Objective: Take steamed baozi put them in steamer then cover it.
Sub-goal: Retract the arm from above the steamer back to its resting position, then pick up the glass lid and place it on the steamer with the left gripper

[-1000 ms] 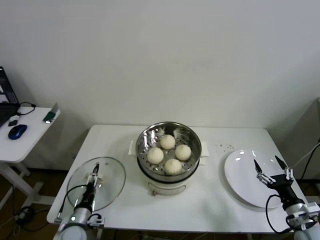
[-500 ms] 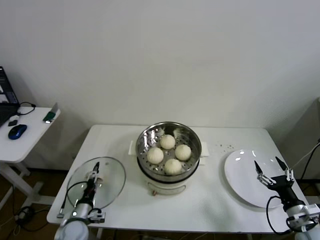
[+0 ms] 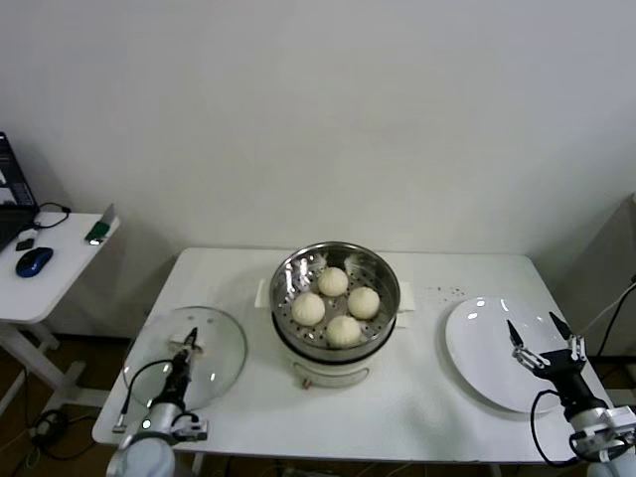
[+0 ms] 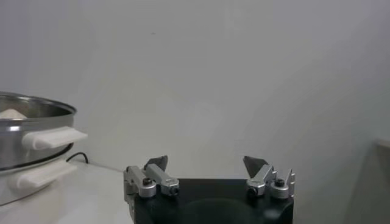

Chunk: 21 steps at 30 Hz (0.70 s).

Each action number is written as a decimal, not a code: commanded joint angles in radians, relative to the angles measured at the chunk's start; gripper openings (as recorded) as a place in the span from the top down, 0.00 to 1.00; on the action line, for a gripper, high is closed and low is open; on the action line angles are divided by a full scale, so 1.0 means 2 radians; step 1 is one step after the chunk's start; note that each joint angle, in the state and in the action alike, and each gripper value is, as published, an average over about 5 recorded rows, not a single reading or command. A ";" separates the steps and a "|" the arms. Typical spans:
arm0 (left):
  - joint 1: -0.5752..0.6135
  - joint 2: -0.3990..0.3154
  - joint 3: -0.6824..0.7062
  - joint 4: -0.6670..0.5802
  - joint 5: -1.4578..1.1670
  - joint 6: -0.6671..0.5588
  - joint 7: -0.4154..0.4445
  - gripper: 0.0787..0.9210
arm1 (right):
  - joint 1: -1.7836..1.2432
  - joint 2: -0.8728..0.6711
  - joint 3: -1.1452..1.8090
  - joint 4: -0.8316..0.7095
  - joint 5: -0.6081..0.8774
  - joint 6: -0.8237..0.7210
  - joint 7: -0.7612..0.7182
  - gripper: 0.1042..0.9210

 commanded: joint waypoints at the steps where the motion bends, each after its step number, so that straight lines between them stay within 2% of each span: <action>1: 0.028 0.013 -0.001 -0.069 -0.028 0.011 -0.003 0.90 | 0.002 -0.004 0.001 -0.001 -0.001 0.000 0.000 0.12; 13: 0.113 0.055 -0.003 -0.253 -0.071 0.112 0.010 0.91 | 0.022 -0.023 -0.006 -0.012 0.000 -0.002 0.002 0.12; 21: 0.127 0.089 0.010 -0.339 -0.094 0.181 0.031 0.91 | 0.042 -0.033 -0.022 -0.023 -0.007 -0.003 0.003 0.12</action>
